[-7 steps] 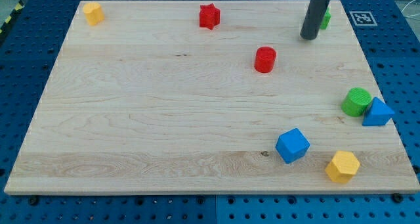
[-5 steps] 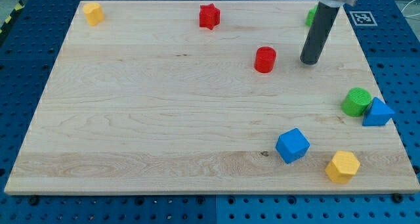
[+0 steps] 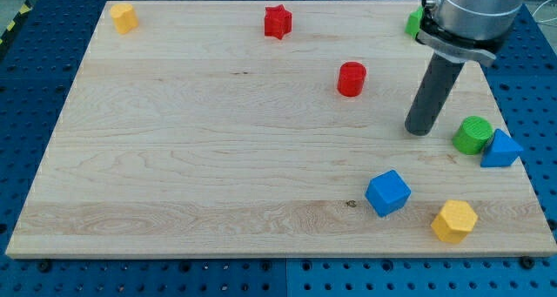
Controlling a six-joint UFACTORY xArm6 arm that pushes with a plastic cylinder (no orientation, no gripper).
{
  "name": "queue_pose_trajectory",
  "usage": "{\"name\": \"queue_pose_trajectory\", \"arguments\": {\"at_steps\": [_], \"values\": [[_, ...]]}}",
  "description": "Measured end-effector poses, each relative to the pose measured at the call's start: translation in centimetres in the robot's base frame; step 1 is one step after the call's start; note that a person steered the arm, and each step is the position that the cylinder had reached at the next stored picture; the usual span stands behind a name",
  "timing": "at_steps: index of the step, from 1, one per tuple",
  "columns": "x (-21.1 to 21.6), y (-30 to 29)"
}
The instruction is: Move the yellow hexagon closer to the blue cube
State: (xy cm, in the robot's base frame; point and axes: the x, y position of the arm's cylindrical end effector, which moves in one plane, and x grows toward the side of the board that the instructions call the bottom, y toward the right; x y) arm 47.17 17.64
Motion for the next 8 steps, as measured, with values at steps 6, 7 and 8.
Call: {"name": "queue_pose_trajectory", "arguments": {"at_steps": [6, 7, 8], "values": [[7.3, 3.7], [7.7, 7.6], [9.3, 10.5]]}}
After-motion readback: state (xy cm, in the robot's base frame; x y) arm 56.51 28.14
